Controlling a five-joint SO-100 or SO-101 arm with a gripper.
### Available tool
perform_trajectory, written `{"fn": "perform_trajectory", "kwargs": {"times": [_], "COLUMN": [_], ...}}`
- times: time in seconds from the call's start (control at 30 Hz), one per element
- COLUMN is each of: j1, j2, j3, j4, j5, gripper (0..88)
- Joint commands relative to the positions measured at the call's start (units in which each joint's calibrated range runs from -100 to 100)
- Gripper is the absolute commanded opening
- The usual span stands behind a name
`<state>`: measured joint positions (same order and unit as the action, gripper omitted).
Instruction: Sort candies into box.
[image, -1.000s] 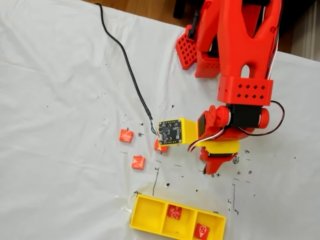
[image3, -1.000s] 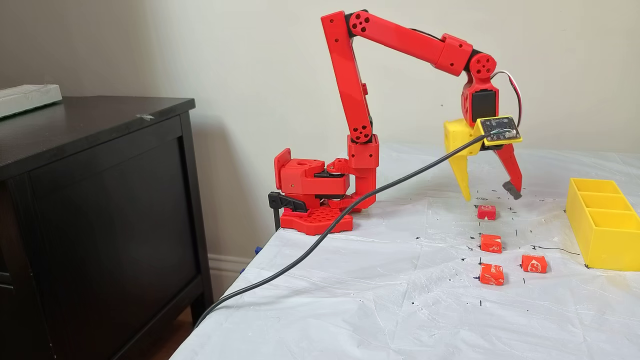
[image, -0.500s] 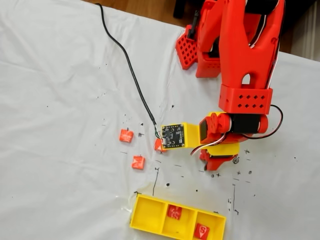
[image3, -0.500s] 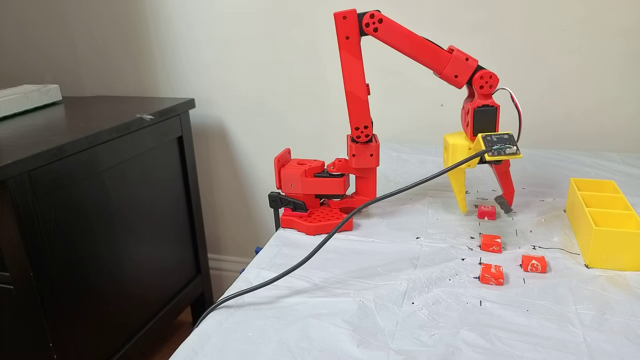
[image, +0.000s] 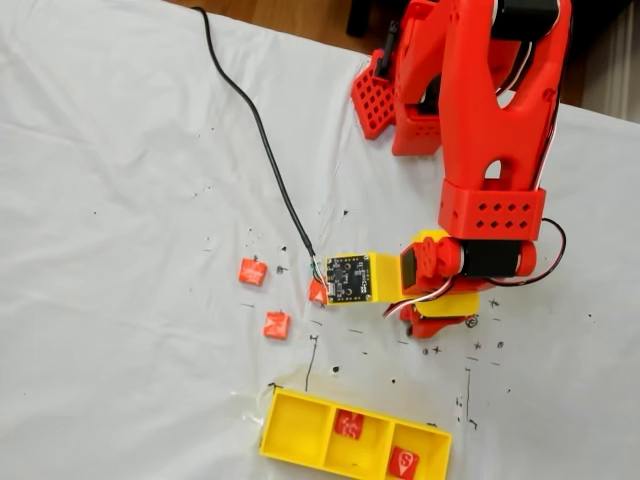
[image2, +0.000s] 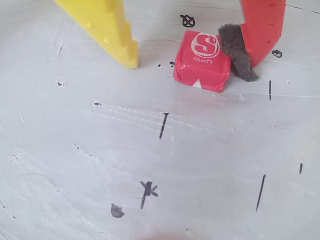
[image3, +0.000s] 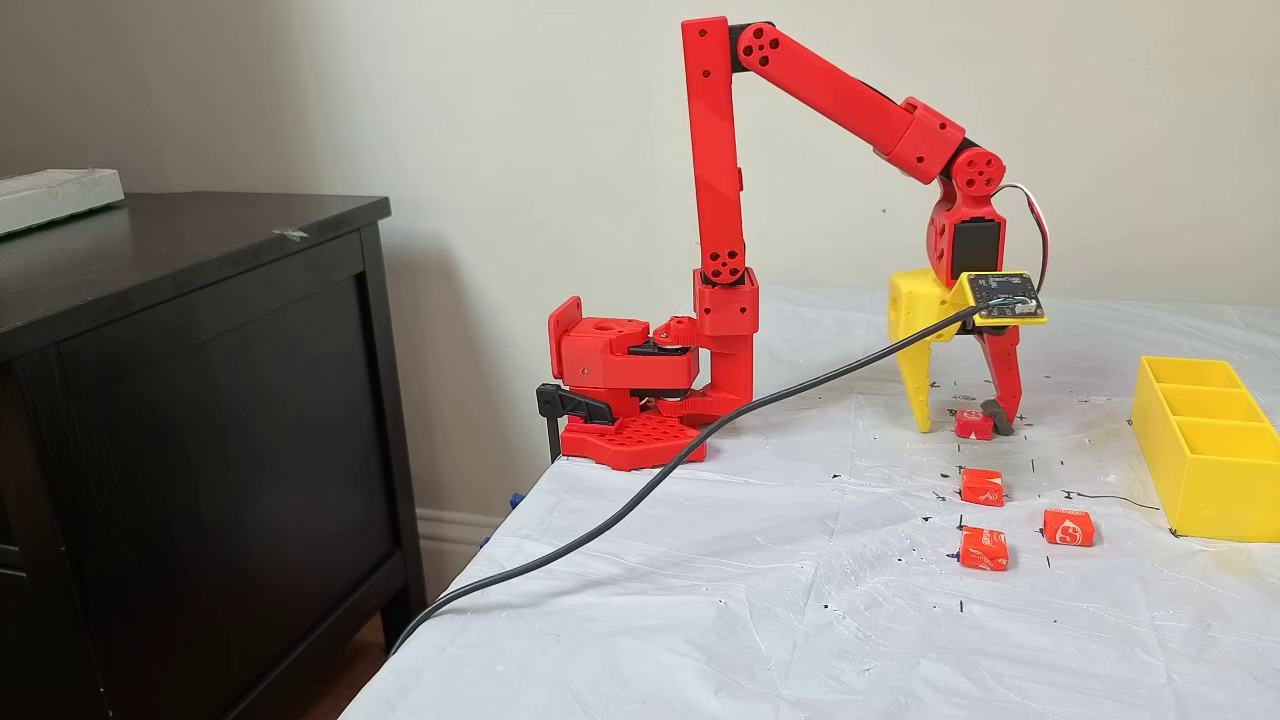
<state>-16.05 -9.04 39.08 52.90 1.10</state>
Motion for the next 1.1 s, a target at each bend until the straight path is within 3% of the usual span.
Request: {"fn": "perform_trajectory", "kwargs": {"times": [0.0, 0.2, 0.63, 0.8, 1.07], "j1": [-0.3, 0.1, 0.9, 2.7, 8.3], "j2": [0.3, 0.1, -6.5, -13.2, -10.1], "j3": [-3.6, -5.4, -8.8, -17.5, -31.6], "j4": [-0.3, 0.8, 6.6, 13.4, 15.1], "j5": [-0.2, -0.3, -0.3, 0.1, 1.3], "gripper": [18.2, 4.0, 2.1, 1.1, 0.2]}}
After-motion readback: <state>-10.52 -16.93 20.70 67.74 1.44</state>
